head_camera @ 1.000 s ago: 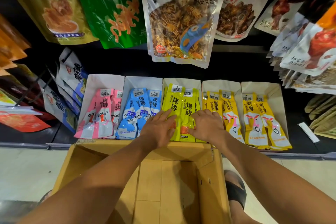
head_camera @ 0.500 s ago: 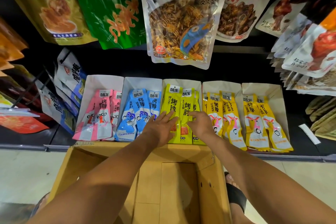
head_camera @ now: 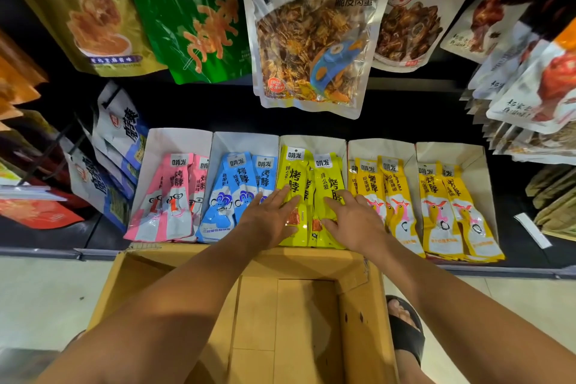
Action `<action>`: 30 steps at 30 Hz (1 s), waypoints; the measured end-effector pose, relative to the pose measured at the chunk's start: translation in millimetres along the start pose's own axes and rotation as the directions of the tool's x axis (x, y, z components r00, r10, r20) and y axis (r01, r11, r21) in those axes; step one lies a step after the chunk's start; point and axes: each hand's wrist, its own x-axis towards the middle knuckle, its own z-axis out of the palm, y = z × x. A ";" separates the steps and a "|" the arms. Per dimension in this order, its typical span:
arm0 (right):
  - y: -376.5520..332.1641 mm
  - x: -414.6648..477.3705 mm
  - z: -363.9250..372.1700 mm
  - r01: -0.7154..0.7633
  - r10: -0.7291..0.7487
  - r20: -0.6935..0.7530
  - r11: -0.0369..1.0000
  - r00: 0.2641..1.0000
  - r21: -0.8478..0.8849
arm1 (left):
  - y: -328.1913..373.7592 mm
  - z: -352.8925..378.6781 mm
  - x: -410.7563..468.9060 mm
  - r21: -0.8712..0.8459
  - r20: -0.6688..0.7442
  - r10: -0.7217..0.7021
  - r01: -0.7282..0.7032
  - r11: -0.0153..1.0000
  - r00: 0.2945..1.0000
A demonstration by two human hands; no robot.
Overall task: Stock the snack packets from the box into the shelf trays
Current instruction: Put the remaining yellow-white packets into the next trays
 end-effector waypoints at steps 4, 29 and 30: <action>-4.4 6.3 -2.6 -0.038 0.033 0.075 0.997 0.997 0.065 | -2.9 0.7 -0.4 -0.016 -0.034 0.024 -0.024 1.000 0.999; -17.6 0.9 -34.9 -0.062 0.064 -0.003 0.987 0.998 0.146 | -5.8 -22.5 -27.1 -0.012 -0.049 -0.009 0.009 1.000 0.999; -22.4 0.7 -40.5 -0.053 0.055 -0.009 0.988 0.998 0.143 | -11.4 -23.3 -33.9 -0.009 -0.056 -0.022 0.022 1.000 0.998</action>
